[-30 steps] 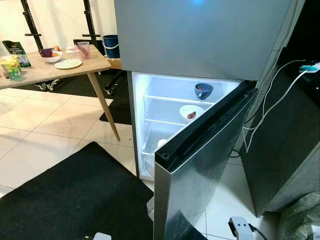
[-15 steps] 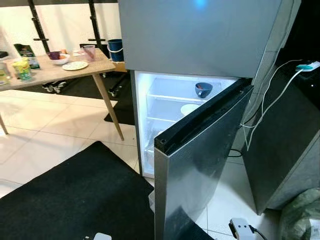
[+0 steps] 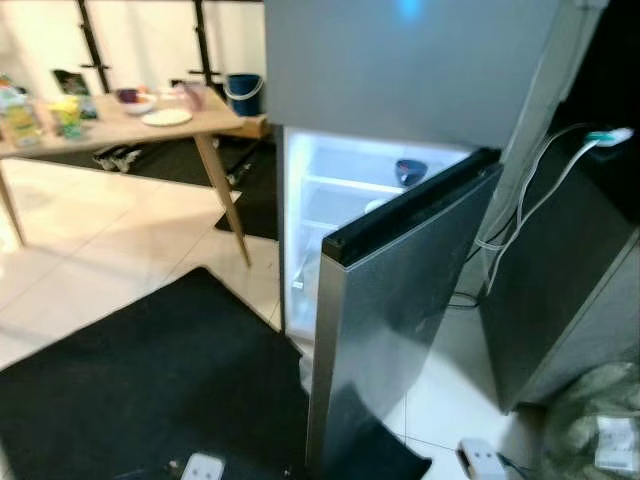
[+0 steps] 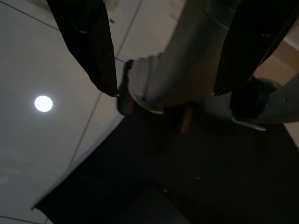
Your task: Restocking fridge
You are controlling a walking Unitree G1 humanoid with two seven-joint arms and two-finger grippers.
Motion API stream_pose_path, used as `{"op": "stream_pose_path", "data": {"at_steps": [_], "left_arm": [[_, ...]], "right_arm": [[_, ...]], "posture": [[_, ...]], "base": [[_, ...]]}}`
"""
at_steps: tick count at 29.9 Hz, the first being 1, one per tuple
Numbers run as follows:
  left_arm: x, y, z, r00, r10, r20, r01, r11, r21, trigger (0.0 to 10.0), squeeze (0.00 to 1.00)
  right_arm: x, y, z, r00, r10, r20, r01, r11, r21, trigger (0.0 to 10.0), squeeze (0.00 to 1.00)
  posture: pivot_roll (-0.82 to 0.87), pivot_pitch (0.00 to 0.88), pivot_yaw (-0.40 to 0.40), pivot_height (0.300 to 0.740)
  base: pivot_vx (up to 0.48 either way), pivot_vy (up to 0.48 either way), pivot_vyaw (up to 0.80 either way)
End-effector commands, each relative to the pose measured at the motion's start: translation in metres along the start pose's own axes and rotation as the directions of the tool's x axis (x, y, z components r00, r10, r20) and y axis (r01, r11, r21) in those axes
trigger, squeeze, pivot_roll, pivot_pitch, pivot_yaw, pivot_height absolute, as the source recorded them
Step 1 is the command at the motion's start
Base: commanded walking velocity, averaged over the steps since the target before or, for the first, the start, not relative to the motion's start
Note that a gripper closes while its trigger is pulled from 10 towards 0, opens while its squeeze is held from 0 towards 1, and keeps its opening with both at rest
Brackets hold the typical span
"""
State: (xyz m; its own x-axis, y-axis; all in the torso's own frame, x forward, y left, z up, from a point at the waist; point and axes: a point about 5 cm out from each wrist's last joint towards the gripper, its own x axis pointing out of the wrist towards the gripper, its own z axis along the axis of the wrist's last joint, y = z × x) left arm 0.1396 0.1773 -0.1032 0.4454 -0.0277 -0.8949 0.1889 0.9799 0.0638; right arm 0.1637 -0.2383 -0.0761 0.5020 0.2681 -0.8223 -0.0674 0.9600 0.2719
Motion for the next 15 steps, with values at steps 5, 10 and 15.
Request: {"op": "stream_pose_path", "data": {"at_steps": [5, 10, 15], "left_arm": [[-0.0011, -0.0018, -0.0096, 0.999, -0.008, -0.039, 0.007, 1.000, -0.006, 10.0, 0.00], [-0.0011, -0.0019, -0.0100, 0.999, -0.008, -0.039, 0.007, 1.000, -0.006, 10.0, 0.00], [-0.0012, -0.0021, -0.0100, 0.999, -0.006, -0.037, 0.005, 1.000, -0.007, 10.0, 0.00]], "right_arm": [[-0.0003, 0.0001, -0.0038, 1.000, 0.000, -0.015, 0.000, 1.000, -0.010, 10.0, 0.00], [-0.0004, 0.0001, -0.0044, 1.000, 0.001, -0.016, -0.001, 1.000, -0.009, 10.0, 0.00], [-0.0004, 0.0005, -0.0049, 1.000, 0.005, -0.019, -0.005, 1.000, -0.010, 10.0, 0.00]], "posture": [[-0.07, 0.000, -0.014, 0.740], [-0.07, 0.000, -0.014, 0.740], [-0.07, 0.000, -0.014, 0.740]], "base": [[-0.240, 0.000, 0.00], [0.000, 0.000, 0.00], [0.000, 0.000, 0.00]]}}
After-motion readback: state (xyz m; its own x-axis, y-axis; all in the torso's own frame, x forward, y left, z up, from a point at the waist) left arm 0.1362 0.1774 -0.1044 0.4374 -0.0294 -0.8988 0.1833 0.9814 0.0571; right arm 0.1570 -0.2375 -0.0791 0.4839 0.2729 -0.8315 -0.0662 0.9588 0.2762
